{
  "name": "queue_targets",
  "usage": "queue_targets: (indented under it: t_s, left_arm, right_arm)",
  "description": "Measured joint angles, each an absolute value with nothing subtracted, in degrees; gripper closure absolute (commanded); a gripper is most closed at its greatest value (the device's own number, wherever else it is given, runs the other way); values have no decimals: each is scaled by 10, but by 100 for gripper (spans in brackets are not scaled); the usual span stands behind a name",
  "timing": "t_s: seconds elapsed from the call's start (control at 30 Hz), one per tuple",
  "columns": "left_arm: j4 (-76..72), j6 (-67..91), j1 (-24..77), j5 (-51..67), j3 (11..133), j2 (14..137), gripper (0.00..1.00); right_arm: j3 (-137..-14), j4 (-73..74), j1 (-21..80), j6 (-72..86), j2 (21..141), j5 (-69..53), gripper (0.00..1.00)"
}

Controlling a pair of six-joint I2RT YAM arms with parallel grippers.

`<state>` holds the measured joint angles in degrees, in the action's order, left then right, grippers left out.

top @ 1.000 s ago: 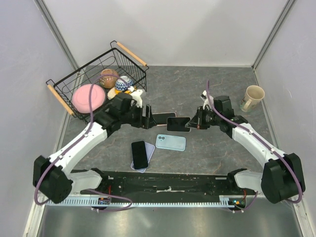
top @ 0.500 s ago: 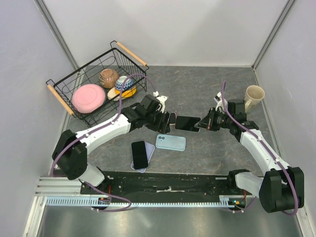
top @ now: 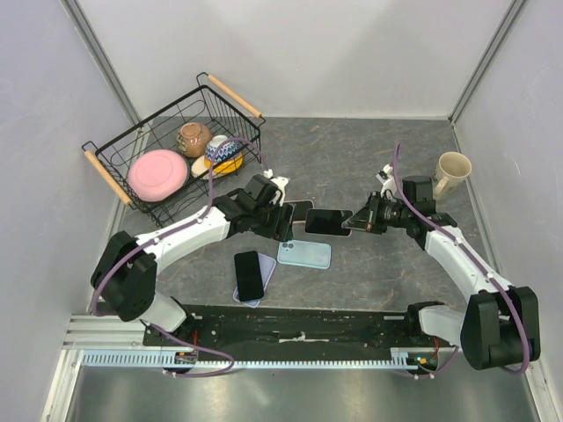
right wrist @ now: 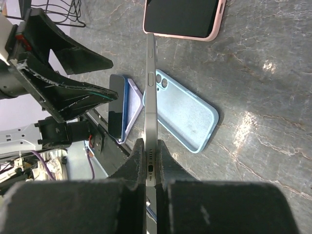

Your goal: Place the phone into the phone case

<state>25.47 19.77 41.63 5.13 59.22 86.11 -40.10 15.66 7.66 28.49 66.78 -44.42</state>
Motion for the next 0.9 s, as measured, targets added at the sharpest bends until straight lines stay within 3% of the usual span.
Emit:
queue_targets:
  t_s: [0.47, 0.9]
  left_arm:
    - [229, 216, 298, 124, 494, 767, 23]
    - [222, 219, 294, 152, 490, 762, 23]
  right_arm:
    - [-396, 89, 186, 352, 721, -439, 100]
    - [-338, 27, 194, 427, 747, -439, 100]
